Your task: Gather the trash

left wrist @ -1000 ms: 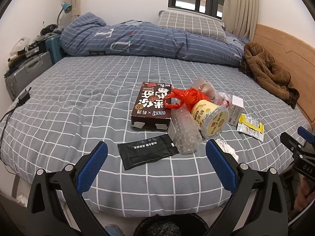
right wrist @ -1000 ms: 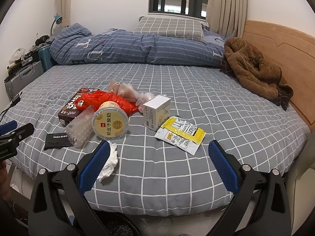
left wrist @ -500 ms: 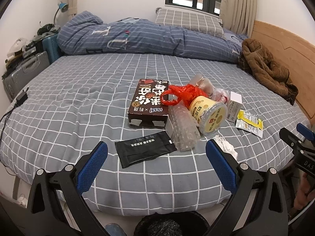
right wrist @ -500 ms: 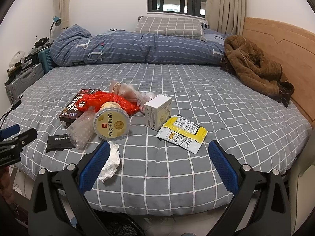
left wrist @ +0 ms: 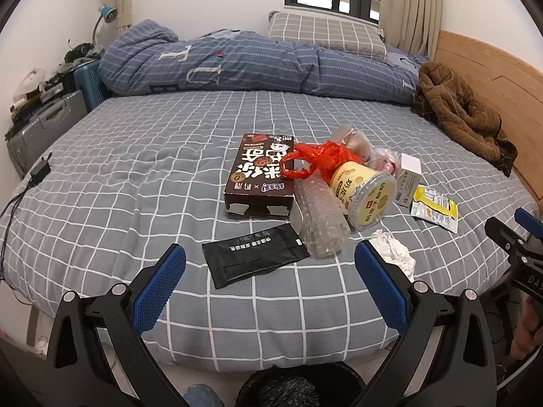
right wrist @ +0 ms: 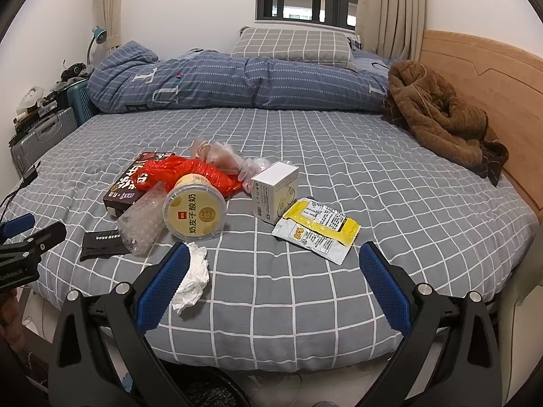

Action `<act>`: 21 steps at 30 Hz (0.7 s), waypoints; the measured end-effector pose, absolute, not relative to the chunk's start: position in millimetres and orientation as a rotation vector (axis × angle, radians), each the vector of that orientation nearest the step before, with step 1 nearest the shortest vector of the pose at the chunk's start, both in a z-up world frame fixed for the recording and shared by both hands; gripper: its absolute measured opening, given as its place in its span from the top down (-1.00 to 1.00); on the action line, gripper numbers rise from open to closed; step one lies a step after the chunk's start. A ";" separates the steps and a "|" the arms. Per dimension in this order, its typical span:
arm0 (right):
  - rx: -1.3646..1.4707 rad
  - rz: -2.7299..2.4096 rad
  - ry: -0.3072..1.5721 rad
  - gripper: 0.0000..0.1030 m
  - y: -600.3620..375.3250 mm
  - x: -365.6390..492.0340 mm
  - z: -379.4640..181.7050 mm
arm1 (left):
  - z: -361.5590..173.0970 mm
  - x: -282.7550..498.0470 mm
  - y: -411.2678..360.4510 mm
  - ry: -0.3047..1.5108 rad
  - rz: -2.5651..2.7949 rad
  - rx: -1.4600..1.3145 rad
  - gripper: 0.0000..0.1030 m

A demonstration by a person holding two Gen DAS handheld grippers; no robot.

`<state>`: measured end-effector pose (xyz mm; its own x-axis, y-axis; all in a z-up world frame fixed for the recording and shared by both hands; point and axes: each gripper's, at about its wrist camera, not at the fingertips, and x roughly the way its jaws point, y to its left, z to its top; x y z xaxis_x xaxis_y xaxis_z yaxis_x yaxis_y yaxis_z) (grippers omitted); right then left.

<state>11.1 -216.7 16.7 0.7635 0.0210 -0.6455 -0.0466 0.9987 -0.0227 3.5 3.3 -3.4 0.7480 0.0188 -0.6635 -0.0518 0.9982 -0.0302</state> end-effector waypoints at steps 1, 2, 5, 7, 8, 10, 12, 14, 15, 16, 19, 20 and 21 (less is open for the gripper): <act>-0.038 0.037 0.702 -0.85 -216.3 11.2 16.0 | -3.8 3.7 3.9 0.727 0.040 -0.047 -0.89; -0.039 0.037 0.702 -0.85 -216.5 11.2 16.0 | -4.0 4.0 4.9 0.728 0.041 -0.050 -0.89; -0.047 0.040 0.702 -0.85 -214.7 11.8 14.0 | -3.9 4.1 6.4 0.729 0.045 -0.050 -0.89; -0.048 0.041 0.704 -0.85 -214.4 12.9 13.2 | -3.8 4.1 6.0 0.729 0.045 -0.049 -0.89; -0.046 0.041 0.704 -0.86 -214.4 12.9 13.3 | -3.9 4.2 6.1 0.730 0.043 -0.048 -0.89; -0.046 0.046 0.706 -0.85 -212.8 14.1 12.1 | -3.8 4.0 5.1 0.731 0.039 -0.047 -0.89; -0.050 0.048 0.705 -0.85 -211.2 15.4 11.7 | -4.5 3.9 4.1 0.737 0.033 -0.045 -0.89; -0.048 0.051 0.707 -0.85 -210.7 16.5 11.4 | -5.3 4.9 1.6 0.739 0.033 -0.042 -0.89; -0.047 0.051 0.707 -0.85 -210.6 17.0 11.4 | -5.8 5.5 1.2 0.740 0.033 -0.041 -0.89; -0.047 0.052 0.707 -0.85 -210.1 17.9 11.4 | -6.1 6.1 0.1 0.742 0.034 -0.040 -0.89; -0.060 0.057 0.708 -0.85 -208.4 25.4 7.4 | -8.9 11.3 -3.4 0.747 0.035 -0.042 -0.89; -0.070 0.052 0.709 -0.85 -209.0 29.4 5.4 | -11.6 16.3 -7.4 0.751 0.030 -0.035 -0.89; -0.072 0.046 0.716 -0.85 -211.5 34.8 2.5 | -14.4 20.6 -10.7 0.756 0.030 -0.026 -0.89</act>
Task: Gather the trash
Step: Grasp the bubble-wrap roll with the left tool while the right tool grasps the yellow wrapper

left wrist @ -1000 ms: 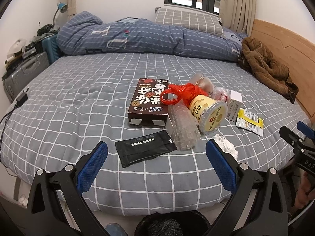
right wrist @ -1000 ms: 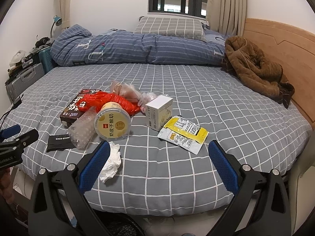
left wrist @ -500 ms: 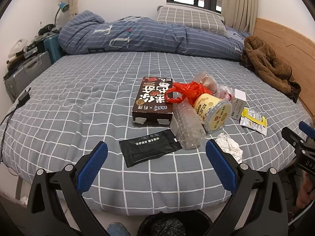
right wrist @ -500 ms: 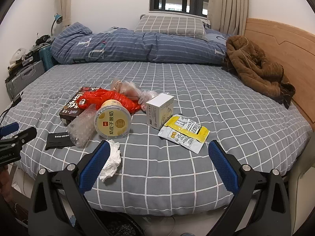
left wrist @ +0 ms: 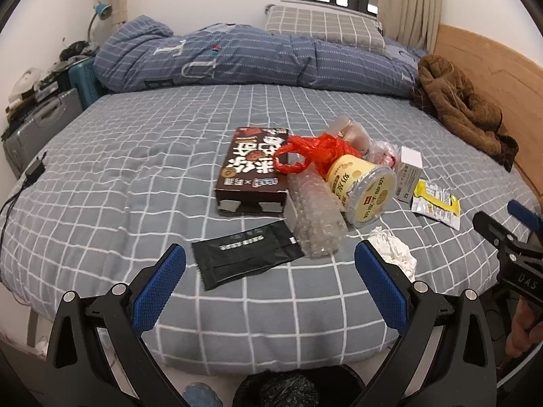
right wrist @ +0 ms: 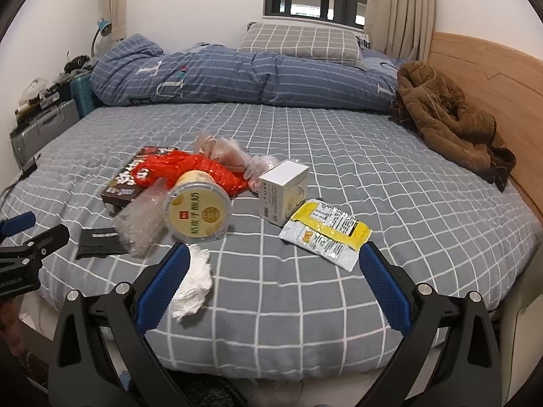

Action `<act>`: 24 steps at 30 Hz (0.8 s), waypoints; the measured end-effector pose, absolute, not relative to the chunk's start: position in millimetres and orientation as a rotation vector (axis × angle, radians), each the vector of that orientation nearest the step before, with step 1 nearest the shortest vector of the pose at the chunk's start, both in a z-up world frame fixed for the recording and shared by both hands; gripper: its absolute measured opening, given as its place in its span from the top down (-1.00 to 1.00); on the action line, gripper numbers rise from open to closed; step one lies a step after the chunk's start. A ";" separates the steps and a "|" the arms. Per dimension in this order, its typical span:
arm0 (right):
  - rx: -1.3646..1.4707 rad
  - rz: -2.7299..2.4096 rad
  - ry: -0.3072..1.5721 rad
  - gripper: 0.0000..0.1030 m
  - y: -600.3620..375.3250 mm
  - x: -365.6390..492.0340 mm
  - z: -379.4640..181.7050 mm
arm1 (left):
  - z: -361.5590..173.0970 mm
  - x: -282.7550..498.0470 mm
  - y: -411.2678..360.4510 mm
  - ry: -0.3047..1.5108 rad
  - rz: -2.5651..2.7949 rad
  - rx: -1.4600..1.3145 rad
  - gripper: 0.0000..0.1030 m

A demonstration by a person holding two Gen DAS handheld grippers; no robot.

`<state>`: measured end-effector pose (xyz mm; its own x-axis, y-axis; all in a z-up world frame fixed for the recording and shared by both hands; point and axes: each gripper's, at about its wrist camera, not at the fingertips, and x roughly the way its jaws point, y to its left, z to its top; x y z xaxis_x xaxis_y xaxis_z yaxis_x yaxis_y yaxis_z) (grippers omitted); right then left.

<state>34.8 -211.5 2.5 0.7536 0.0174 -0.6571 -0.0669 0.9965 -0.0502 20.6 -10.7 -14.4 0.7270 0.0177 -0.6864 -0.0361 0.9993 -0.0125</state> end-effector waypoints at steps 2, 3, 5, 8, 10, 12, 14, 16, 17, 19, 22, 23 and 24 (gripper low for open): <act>-0.063 0.038 0.729 -0.85 -219.1 43.3 -2.0 | -20.5 30.8 -18.4 0.769 0.020 -0.015 -0.89; -0.066 0.033 0.734 -0.85 -222.2 47.0 -3.8 | -23.7 36.5 -22.7 0.777 0.015 -0.012 -0.89; -0.078 0.023 0.743 -0.85 -230.2 57.5 -8.0 | -28.6 45.2 -29.8 0.785 0.009 -0.005 -0.89; -0.072 0.012 0.773 -0.85 -243.0 74.6 -21.9 | -37.6 58.5 -39.9 0.791 0.018 0.020 -0.85; -0.049 0.019 0.799 -0.84 -249.6 85.0 -31.3 | -45.7 68.5 -44.7 0.807 0.021 0.032 -0.80; -0.057 0.011 0.812 -0.84 -253.1 96.6 -40.8 | -53.1 78.3 -47.3 0.831 0.014 0.012 -0.77; -0.056 0.010 0.817 -0.84 -255.2 104.6 -45.8 | -57.1 83.8 -49.5 0.840 0.018 0.007 -0.77; -0.049 0.008 0.831 -0.84 -258.6 115.9 -52.9 | -61.8 89.9 -52.1 0.848 0.021 0.010 -0.73; -0.040 0.008 0.840 -0.84 -260.6 120.9 -56.0 | -64.9 93.8 -52.8 0.853 0.029 0.014 -0.69; -0.026 -0.002 0.864 -0.84 -263.0 131.3 -65.2 | -70.0 99.0 -51.9 0.857 0.035 0.010 -0.62; 0.004 -0.015 0.893 -0.84 -263.9 143.3 -76.7 | -78.9 109.1 -50.9 0.879 0.030 -0.007 -0.53; 0.009 -0.026 0.904 -0.84 -262.6 147.2 -81.4 | -80.2 111.2 -50.7 0.883 0.027 -0.011 -0.49; 0.012 -0.035 0.913 -0.84 -261.1 150.1 -84.4 | -81.7 113.4 -51.6 0.884 0.027 -0.009 -0.47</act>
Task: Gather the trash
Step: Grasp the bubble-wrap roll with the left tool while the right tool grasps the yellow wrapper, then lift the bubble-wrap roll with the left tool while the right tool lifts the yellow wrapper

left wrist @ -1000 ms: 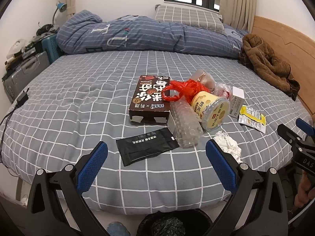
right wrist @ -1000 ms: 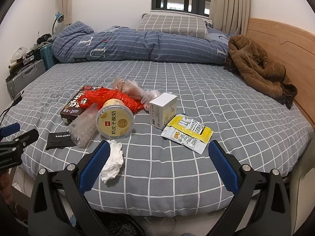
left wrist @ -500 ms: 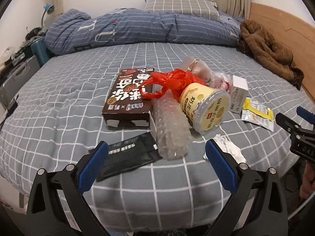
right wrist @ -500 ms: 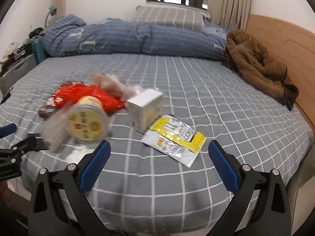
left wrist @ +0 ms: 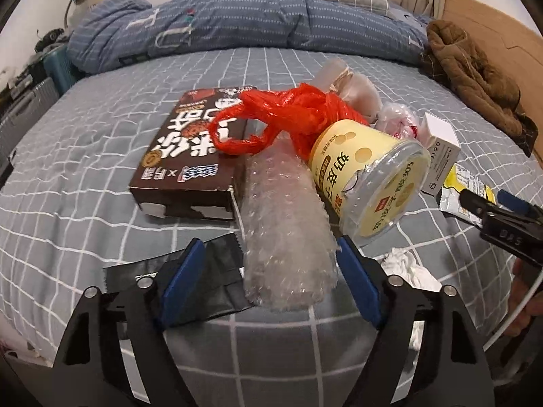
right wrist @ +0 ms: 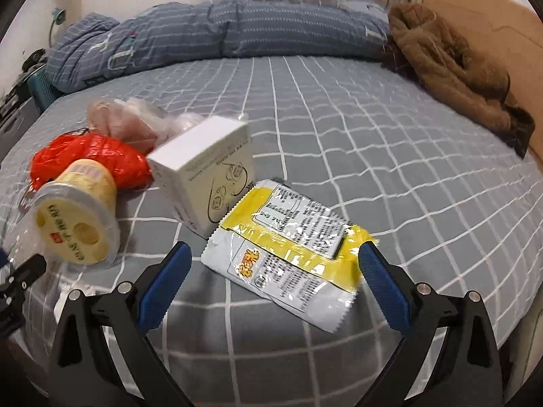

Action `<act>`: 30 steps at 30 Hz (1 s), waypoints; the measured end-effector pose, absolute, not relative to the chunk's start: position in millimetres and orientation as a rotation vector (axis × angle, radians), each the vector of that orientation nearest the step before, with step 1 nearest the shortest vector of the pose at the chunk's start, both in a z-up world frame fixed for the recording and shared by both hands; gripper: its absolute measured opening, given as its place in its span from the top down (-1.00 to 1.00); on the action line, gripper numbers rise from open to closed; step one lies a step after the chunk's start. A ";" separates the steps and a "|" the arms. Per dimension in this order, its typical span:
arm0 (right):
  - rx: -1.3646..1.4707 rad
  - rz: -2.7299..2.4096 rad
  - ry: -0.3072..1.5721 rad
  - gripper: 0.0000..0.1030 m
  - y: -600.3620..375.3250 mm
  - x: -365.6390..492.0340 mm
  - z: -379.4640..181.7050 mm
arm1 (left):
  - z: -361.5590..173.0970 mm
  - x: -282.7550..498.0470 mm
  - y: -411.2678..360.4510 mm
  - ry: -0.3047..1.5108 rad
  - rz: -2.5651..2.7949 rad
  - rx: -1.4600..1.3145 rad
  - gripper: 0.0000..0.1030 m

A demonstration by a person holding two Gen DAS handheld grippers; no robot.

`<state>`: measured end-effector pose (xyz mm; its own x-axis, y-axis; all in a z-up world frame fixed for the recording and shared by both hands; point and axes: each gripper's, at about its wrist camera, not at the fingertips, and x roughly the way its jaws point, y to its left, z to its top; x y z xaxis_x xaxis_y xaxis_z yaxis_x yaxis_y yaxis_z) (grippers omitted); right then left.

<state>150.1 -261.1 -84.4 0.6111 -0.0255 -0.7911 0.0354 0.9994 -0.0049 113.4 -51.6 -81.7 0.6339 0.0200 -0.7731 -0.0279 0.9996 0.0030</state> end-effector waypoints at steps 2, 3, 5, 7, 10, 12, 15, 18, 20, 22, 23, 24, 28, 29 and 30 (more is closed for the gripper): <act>0.024 -0.041 0.928 -0.76 -260.7 154.7 -89.3 | -83.1 116.7 -53.7 0.884 0.027 -0.003 -0.33; 0.034 -0.049 0.939 -0.74 -261.0 157.5 -92.9 | -83.8 118.4 -54.7 0.886 0.026 0.000 -0.22; 0.048 -0.064 0.950 -0.72 -262.0 161.8 -98.0 | -86.2 123.3 -56.3 0.891 0.023 0.005 0.00; 0.065 -0.079 0.949 -0.71 -262.7 164.5 -100.3 | -89.4 125.0 -55.3 0.890 0.008 -0.005 0.19; 0.065 -0.083 0.960 -0.56 -260.6 168.8 -104.9 | -89.9 125.3 -55.0 0.887 0.005 -0.012 0.35; 0.066 -0.088 0.978 -0.46 -258.2 172.2 -109.4 | -89.0 124.0 -55.7 0.881 0.004 -0.003 0.41; 0.071 -0.086 0.976 -0.26 -257.8 173.4 -110.5 | -86.4 122.6 -53.4 0.875 0.005 -0.005 0.44; 0.076 -0.078 0.975 -0.01 -257.7 174.1 -109.9 | -82.8 121.1 -50.6 0.872 0.003 -0.015 0.45; 0.073 -0.068 0.978 0.15 -257.5 174.4 -109.7 | -79.9 119.4 -48.6 0.870 -0.002 -0.021 0.46; 0.082 -0.052 0.975 0.31 -258.7 174.2 -108.9 | -77.7 117.8 -47.3 0.872 -0.010 -0.033 0.46; 0.087 -0.044 0.974 0.40 -259.1 174.0 -108.5 | -76.8 116.1 -46.2 0.873 -0.012 -0.039 0.46; 0.090 -0.033 0.972 0.48 -259.2 173.7 -107.5 | -75.5 114.9 -45.3 0.870 -0.013 -0.043 0.46; 0.093 -0.016 0.956 0.72 -259.5 171.2 -100.0 | -65.0 109.5 -41.1 0.848 -0.015 -0.055 0.46; 0.095 -0.012 0.953 0.76 -259.7 170.3 -98.1 | -62.8 108.6 -40.4 0.845 -0.020 -0.058 0.46; 0.090 -0.006 0.948 0.78 -258.9 169.5 -94.2 | -61.0 107.4 -40.6 0.842 -0.022 -0.061 0.46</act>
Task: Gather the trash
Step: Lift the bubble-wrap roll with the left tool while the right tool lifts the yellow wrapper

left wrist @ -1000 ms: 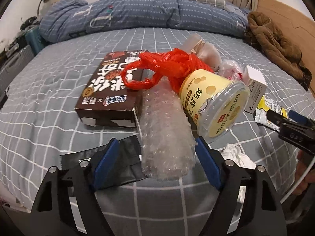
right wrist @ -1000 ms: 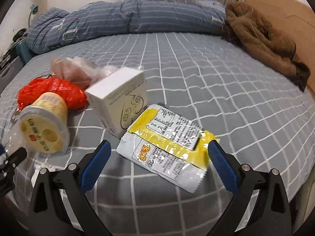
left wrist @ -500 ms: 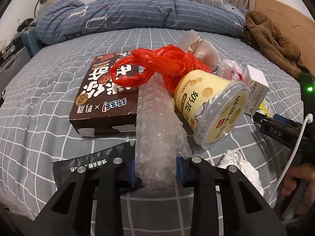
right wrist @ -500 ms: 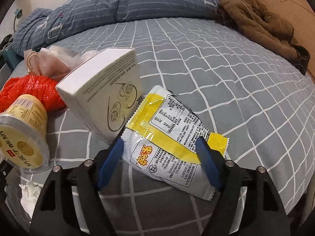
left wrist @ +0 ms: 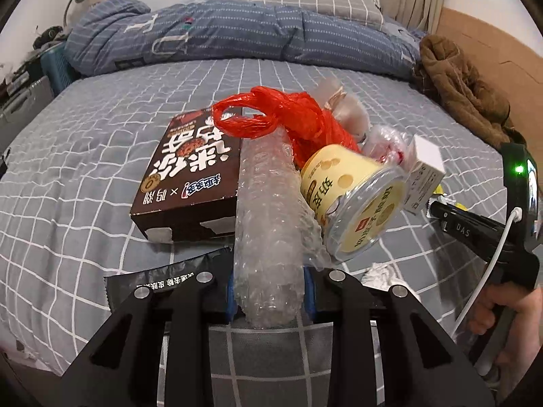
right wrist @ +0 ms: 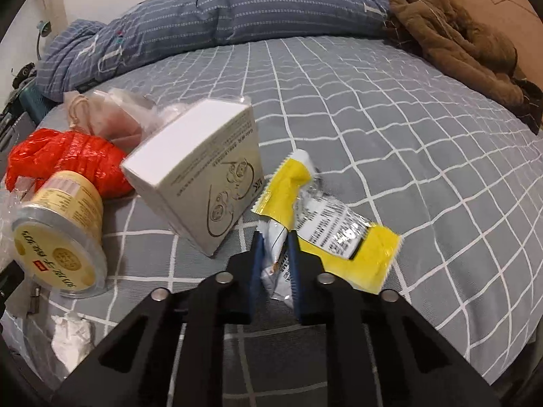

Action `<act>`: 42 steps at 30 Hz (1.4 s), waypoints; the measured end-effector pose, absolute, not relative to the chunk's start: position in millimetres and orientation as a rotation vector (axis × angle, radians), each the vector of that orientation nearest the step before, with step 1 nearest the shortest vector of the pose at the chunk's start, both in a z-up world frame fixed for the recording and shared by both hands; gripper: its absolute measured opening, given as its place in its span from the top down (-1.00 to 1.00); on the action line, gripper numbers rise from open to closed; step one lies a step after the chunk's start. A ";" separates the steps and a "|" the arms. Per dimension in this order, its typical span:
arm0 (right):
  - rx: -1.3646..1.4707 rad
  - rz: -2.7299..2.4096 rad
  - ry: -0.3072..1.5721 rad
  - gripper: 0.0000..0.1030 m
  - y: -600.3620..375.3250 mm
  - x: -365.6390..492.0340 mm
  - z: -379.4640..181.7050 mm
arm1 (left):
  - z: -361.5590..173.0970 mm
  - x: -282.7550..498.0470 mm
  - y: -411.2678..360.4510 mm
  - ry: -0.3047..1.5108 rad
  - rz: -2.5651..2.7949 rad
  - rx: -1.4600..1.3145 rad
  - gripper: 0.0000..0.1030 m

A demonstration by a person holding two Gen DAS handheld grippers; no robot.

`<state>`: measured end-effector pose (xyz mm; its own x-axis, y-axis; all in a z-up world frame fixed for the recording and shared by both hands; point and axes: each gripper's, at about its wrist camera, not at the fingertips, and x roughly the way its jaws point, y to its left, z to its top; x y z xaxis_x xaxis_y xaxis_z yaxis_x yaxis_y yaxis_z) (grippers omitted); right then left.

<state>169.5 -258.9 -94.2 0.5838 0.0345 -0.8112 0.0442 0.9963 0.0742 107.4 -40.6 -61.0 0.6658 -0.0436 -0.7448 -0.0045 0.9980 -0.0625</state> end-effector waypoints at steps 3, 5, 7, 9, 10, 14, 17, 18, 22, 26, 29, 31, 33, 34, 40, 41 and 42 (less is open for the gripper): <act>0.074 0.004 0.936 0.83 -257.7 165.8 -85.9 | -55.3 103.2 -39.9 0.832 -0.023 -0.063 0.46; 0.067 0.011 0.928 0.84 -257.1 163.2 -77.9 | -52.1 101.5 -39.4 0.829 -0.024 -0.066 0.46; 0.064 0.017 0.916 0.85 -256.5 160.2 -70.6 | -49.0 100.3 -39.3 0.831 -0.026 -0.069 0.47; 0.056 0.021 0.902 0.85 -255.6 155.8 -62.5 | -45.9 98.2 -40.3 0.829 -0.025 -0.061 0.47; 0.056 0.023 0.900 0.85 -255.2 154.5 -59.9 | -44.7 96.8 -40.1 0.830 -0.022 -0.058 0.47; 0.060 0.032 0.885 0.86 -252.7 147.5 -47.9 | -39.2 92.5 -38.0 0.829 -0.016 -0.054 0.47; 0.061 0.041 0.872 0.86 -249.8 142.1 -38.4 | -33.9 87.6 -36.6 0.822 -0.011 -0.052 0.48; 0.058 0.043 0.868 0.86 -248.3 140.3 -35.2 | -32.9 87.2 -36.3 0.822 -0.009 -0.052 0.48; 0.045 0.053 0.855 0.86 -241.9 132.8 -24.9 | -26.8 83.1 -34.1 0.825 -0.013 -0.060 0.48; 0.038 0.065 0.840 0.86 -236.5 123.1 -14.1 | -20.4 77.5 -33.4 0.820 -0.007 -0.053 0.49; 0.033 0.076 0.828 0.86 -232.3 114.9 -7.8 | -15.9 72.8 -31.7 0.818 -0.007 -0.054 0.49; 0.029 0.085 0.823 0.86 -229.1 109.6 -4.8 | -11.5 68.8 -31.4 0.812 -0.006 -0.051 0.49; 0.028 0.093 0.816 0.86 -226.0 103.5 -2.3 | -6.8 66.2 -31.2 0.809 -0.007 -0.049 0.52; 0.029 0.098 0.815 0.86 -225.0 100.6 -1.3 | -4.3 63.9 -30.6 0.806 -0.010 -0.051 0.52; 0.028 0.125 0.805 0.86 -216.6 80.8 2.0 | 0.1 53.2 -25.3 0.803 -0.012 -0.069 0.57; 0.027 0.129 0.805 0.86 -215.4 78.0 2.1 | -0.2 51.1 -24.2 0.805 -0.012 -0.071 0.59; 0.026 0.134 0.805 0.86 -214.1 74.8 2.5 | -0.1 50.9 -24.0 0.806 -0.012 -0.073 0.60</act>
